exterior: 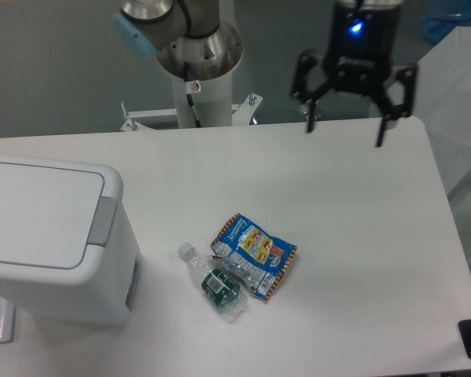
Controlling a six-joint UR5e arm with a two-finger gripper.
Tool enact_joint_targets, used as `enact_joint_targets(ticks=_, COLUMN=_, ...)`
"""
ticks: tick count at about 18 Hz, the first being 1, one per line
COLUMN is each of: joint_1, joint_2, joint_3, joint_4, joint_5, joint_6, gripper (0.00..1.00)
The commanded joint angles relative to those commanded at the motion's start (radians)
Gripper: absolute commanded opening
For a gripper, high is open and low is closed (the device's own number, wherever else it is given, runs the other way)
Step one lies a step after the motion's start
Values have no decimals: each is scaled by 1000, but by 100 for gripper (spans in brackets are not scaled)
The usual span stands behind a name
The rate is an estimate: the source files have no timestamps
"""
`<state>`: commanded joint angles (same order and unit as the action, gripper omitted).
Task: Open the trash can
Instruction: 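Move the gripper over to the grey tab on the trash can lid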
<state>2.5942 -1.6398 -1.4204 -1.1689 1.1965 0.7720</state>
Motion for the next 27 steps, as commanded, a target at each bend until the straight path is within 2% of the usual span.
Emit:
enact_joint_targets(ticks=5, joint_1=-118, joint_2=-5, joint_3=-15, joint_4=8, joint_5=-5, joint_6=-259, gripper=100)
enact_joint_targets(ticks=8, joint_1=-178, joint_2=-20, joint_3=-31, joint_4=61, joint_5=-5, joint_6=-371, gripper=100)
enact_joint_targets(ticks=12, joint_1=-236, joint_2=-44, joint_3=-37, joint_4=72, joint_5=-2, joint_6=-516, gripper=100)
enact_joint_targets(ticks=18, joint_1=-282, joint_2=-86, joint_3=-43, joint_4=71, joint_5=-3, joint_6=-638, gripper=100)
enact_joint_targets(ticks=27, joint_1=-302, joint_2=-107, joint_3=-66, joint_4=71, joint_5=-3, joint_6=-680, gripper=100)
